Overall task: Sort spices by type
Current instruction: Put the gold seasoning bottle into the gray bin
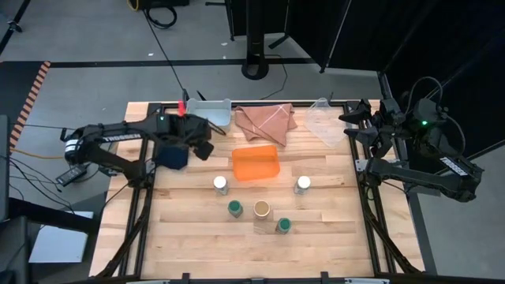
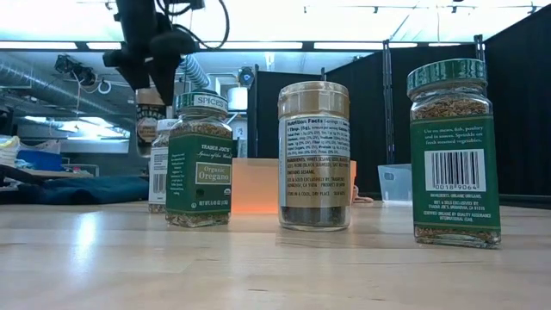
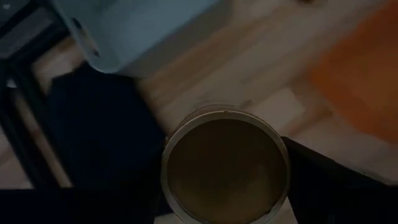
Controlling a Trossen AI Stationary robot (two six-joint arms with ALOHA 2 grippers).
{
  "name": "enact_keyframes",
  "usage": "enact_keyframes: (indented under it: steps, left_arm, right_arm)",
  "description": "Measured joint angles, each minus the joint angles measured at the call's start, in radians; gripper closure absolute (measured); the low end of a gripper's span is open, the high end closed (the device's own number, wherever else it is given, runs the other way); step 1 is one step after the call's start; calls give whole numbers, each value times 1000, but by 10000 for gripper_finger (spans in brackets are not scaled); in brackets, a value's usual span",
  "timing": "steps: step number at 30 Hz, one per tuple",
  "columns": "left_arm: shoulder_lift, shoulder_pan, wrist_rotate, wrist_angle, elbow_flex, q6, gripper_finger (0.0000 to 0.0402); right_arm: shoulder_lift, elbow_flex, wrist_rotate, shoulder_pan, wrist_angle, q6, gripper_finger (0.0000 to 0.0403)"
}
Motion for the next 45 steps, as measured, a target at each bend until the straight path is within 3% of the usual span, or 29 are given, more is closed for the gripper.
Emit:
enact_keyframes:
  steps: [28, 34, 45]
  left_arm:
    - [1, 548, 84, 360, 0, 324, 133]
    - [68, 613, 146, 373, 0, 371, 133]
    - [260, 624, 153, 429, 0, 435, 132]
  right_arm:
    - [0, 0, 1, 0, 0, 0, 135]
    - [0, 0, 33, 0, 0, -1, 135]
    - [0, 0, 39, 0, -1, -7, 135]
